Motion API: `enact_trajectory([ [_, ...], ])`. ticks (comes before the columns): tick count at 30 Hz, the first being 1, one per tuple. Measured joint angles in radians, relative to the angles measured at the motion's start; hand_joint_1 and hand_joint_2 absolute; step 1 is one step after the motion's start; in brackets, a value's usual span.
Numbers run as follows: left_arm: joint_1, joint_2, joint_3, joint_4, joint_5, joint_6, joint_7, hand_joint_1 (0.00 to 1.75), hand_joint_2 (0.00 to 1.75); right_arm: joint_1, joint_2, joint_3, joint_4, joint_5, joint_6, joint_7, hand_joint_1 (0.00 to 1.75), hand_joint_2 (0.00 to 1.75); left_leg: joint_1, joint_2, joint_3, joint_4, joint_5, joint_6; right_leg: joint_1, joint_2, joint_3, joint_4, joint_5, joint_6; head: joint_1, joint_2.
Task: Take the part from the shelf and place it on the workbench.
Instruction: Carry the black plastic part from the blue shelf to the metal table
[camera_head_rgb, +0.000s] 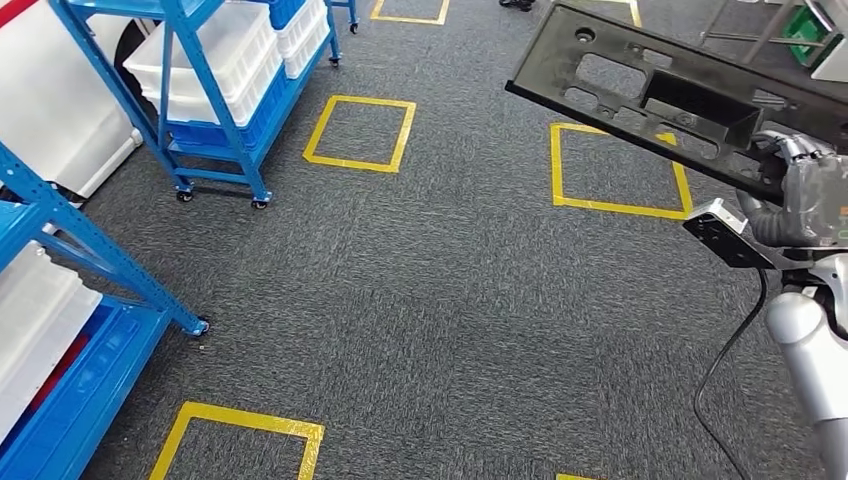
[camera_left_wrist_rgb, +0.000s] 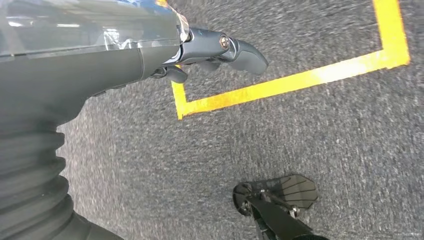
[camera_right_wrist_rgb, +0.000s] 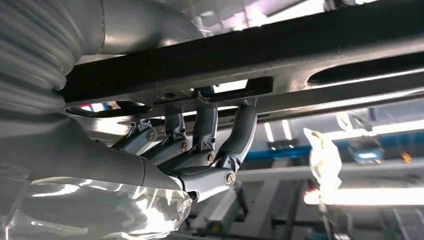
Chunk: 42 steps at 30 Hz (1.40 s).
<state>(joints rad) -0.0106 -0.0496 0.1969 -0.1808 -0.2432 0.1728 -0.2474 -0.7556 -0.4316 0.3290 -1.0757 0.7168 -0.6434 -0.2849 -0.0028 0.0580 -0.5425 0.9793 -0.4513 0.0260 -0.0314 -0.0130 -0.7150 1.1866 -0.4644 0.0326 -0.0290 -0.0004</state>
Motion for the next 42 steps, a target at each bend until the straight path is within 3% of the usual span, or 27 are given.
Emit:
enact_trajectory([
  [2, 0.001, 0.002, 0.001, 0.0, 0.008, 0.005, -0.003, 0.0, 1.75, -0.037, 0.02, 0.023, 0.056, -0.013, -0.014, -0.024, 1.75, 1.75, -0.003, 0.02, -0.003, 0.011, -0.01, -0.011, 0.006, -0.033, 0.067, -0.118, 0.034, -0.007, 0.0, 0.0],
  [3, 0.001, 0.003, 0.003, 0.0, 0.013, 0.006, -0.006, 0.0, 1.75, -0.051, 0.031, 0.036, 0.081, -0.02, -0.023, -0.035, 1.75, 1.75, -0.004, 0.03, -0.003, 0.016, -0.014, -0.018, 0.01, -0.041, 0.082, -0.148, 0.038, -0.014, 0.0, 0.0],
  [6, -0.001, 0.006, 0.01, 0.0, 0.026, 0.015, -0.014, 0.0, 1.75, -0.075, 0.062, 0.071, 0.142, -0.041, -0.039, -0.059, 1.75, 1.75, -0.004, 0.051, 0.002, 0.02, -0.023, -0.035, 0.016, -0.018, 0.082, -0.158, 0.037, -0.035, 0.0, 0.0],
  [8, 0.0, 0.005, 0.016, 0.0, 0.031, 0.023, -0.015, 0.0, 1.75, -0.085, 0.082, 0.088, 0.168, -0.049, -0.041, -0.067, 1.75, 1.75, 0.002, 0.021, -0.012, 0.056, -0.051, -0.046, 0.014, -0.001, 0.084, -0.162, 0.039, -0.048, -0.001, 0.0],
  [10, 0.006, 0.005, 0.022, 0.0, 0.033, 0.027, -0.015, 0.0, 1.75, -0.092, 0.109, 0.103, 0.188, -0.051, -0.043, -0.069, 1.75, 1.75, 0.006, -0.03, -0.067, 0.177, -0.114, -0.051, 0.015, 0.018, 0.084, -0.164, 0.041, -0.058, -0.001, 0.0],
  [12, 0.01, 0.005, 0.025, 0.0, 0.033, 0.029, -0.014, 0.0, 1.75, -0.089, 0.131, 0.114, 0.204, -0.038, -0.043, -0.072, 1.75, 1.75, 0.007, -0.049, -0.134, 0.305, -0.158, -0.051, 0.02, 0.042, 0.084, -0.163, 0.041, -0.063, -0.001, 0.0],
  [13, 0.011, 0.005, 0.026, 0.0, 0.033, 0.029, -0.013, 0.0, 1.75, -0.083, 0.139, 0.116, 0.21, -0.028, -0.043, -0.075, 1.75, 1.75, 0.007, -0.052, -0.148, 0.324, -0.152, -0.048, 0.022, 0.054, 0.084, -0.163, 0.041, -0.064, -0.001, 0.0],
  [14, 0.012, 0.005, 0.026, 0.0, 0.033, 0.029, -0.013, 0.0, 1.75, -0.077, 0.145, 0.118, 0.214, -0.018, -0.043, -0.079, 1.75, 1.75, 0.006, -0.055, -0.142, 0.3, -0.125, -0.044, 0.024, 0.067, 0.085, -0.162, 0.041, -0.064, -0.001, 0.0],
  [15, 0.012, 0.004, 0.026, 0.0, 0.032, 0.028, -0.012, 0.0, 1.75, -0.07, 0.15, 0.117, 0.217, -0.008, -0.043, -0.083, 1.75, 1.75, 0.006, -0.064, -0.12, 0.241, -0.085, -0.038, 0.026, 0.08, 0.086, -0.162, 0.041, -0.064, -0.001, 0.0],
  [17, 0.014, 0.004, 0.026, 0.001, 0.031, 0.025, -0.01, 0.0, 1.75, -0.06, 0.159, 0.114, 0.22, 0.005, -0.044, -0.091, 1.75, 1.75, 0.005, -0.115, -0.062, 0.1, -0.016, -0.025, 0.025, 0.103, 0.084, -0.161, 0.042, -0.061, -0.001, 0.0],
  [19, 0.014, 0.004, 0.027, 0.001, 0.028, 0.023, -0.006, 0.0, 1.75, -0.051, 0.166, 0.108, 0.222, 0.011, -0.045, -0.095, 1.75, 1.75, 0.004, -0.149, -0.036, 0.037, 0.001, -0.019, 0.02, 0.126, 0.076, -0.161, 0.047, -0.052, -0.001, 0.0],
  [21, 0.012, 0.003, 0.027, 0.002, 0.025, 0.02, -0.002, 0.0, 1.75, -0.037, 0.167, 0.101, 0.222, 0.015, -0.046, -0.095, 1.75, 1.75, 0.003, -0.13, -0.029, 0.023, 0.004, -0.013, 0.014, 0.148, 0.071, -0.166, 0.054, -0.039, -0.001, 0.0],
  [23, 0.01, 0.0, 0.027, 0.002, 0.022, 0.018, 0.0, 0.0, 1.75, -0.024, 0.161, 0.093, 0.216, 0.01, -0.046, -0.097, 1.75, 1.75, 0.004, -0.103, -0.018, 0.0, 0.016, -0.002, 0.017, 0.11, 0.06, -0.148, 0.04, -0.031, -0.001, 0.0],
  [25, 0.01, -0.004, 0.027, 0.002, 0.021, 0.016, -0.003, 0.0, 1.75, -0.014, 0.153, 0.089, 0.2, -0.021, -0.046, -0.104, 1.75, 1.75, 0.002, -0.075, -0.012, -0.013, 0.022, 0.004, 0.018, 0.046, 0.015, -0.055, -0.014, -0.026, 0.0, 0.0],
  [27, 0.01, -0.006, 0.027, 0.002, 0.021, 0.014, -0.008, 0.0, 1.75, 0.005, 0.139, 0.089, 0.168, -0.086, -0.043, -0.115, 1.75, 1.75, 0.001, -0.047, -0.013, -0.013, 0.019, 0.006, 0.013, 0.026, -0.045, 0.069, -0.066, -0.017, 0.0, 0.0],
  [28, 0.009, -0.007, 0.027, 0.002, 0.021, 0.012, -0.011, 0.0, 1.75, 0.017, 0.129, 0.089, 0.146, -0.124, -0.038, -0.118, 1.75, 1.75, 0.001, -0.034, -0.012, -0.011, 0.017, 0.005, 0.01, 0.023, -0.058, 0.098, -0.07, -0.013, 0.0, 0.0],
  [29, 0.008, -0.009, 0.027, 0.002, 0.02, 0.01, -0.013, 0.0, 1.75, 0.028, 0.119, 0.089, 0.12, -0.163, -0.027, -0.12, 1.75, 1.75, 0.002, -0.022, -0.012, -0.009, 0.014, 0.003, 0.007, 0.02, -0.052, 0.089, -0.056, -0.008, 0.0, 0.0],
  [31, 0.005, -0.011, 0.027, 0.002, 0.017, 0.006, -0.015, 0.0, 1.75, 0.046, 0.095, 0.091, 0.053, -0.247, 0.008, -0.121, 1.75, 1.75, 0.004, 0.002, -0.012, 0.003, 0.004, -0.005, 0.003, -0.01, 0.013, -0.03, 0.001, -0.001, 0.0, 0.0],
  [33, 0.004, -0.011, 0.027, 0.002, 0.014, 0.002, -0.016, 0.0, 1.75, 0.057, 0.073, 0.094, -0.028, -0.308, 0.032, -0.121, 1.75, 1.75, -0.001, 0.025, -0.012, 0.018, -0.011, -0.017, 0.007, -0.048, 0.07, -0.134, 0.031, -0.006, -0.001, 0.0],
  [34, 0.003, -0.011, 0.027, 0.002, 0.013, 0.002, -0.016, 0.0, 1.75, 0.062, 0.065, 0.095, -0.062, -0.317, 0.034, -0.118, 1.75, 1.75, -0.004, 0.033, -0.011, 0.023, -0.017, -0.022, 0.01, -0.058, 0.08, -0.153, 0.031, -0.012, -0.001, 0.0],
  [41, -0.002, -0.012, 0.027, 0.002, 0.011, 0.003, -0.016, 0.0, 1.75, 0.084, 0.046, 0.099, -0.141, -0.293, 0.028, -0.1, 1.75, 1.75, -0.004, 0.06, -0.002, 0.025, -0.027, -0.036, 0.014, -0.029, 0.079, -0.152, 0.029, -0.028, -0.002, 0.0],
  [42, -0.003, -0.014, 0.027, 0.002, 0.009, 0.005, -0.013, 0.0, 1.75, 0.095, 0.04, 0.102, -0.169, -0.283, 0.027, -0.093, 1.75, 1.75, 0.0, 0.039, -0.016, 0.063, -0.053, -0.041, 0.014, -0.016, 0.08, -0.154, 0.03, -0.037, -0.002, 0.0],
])
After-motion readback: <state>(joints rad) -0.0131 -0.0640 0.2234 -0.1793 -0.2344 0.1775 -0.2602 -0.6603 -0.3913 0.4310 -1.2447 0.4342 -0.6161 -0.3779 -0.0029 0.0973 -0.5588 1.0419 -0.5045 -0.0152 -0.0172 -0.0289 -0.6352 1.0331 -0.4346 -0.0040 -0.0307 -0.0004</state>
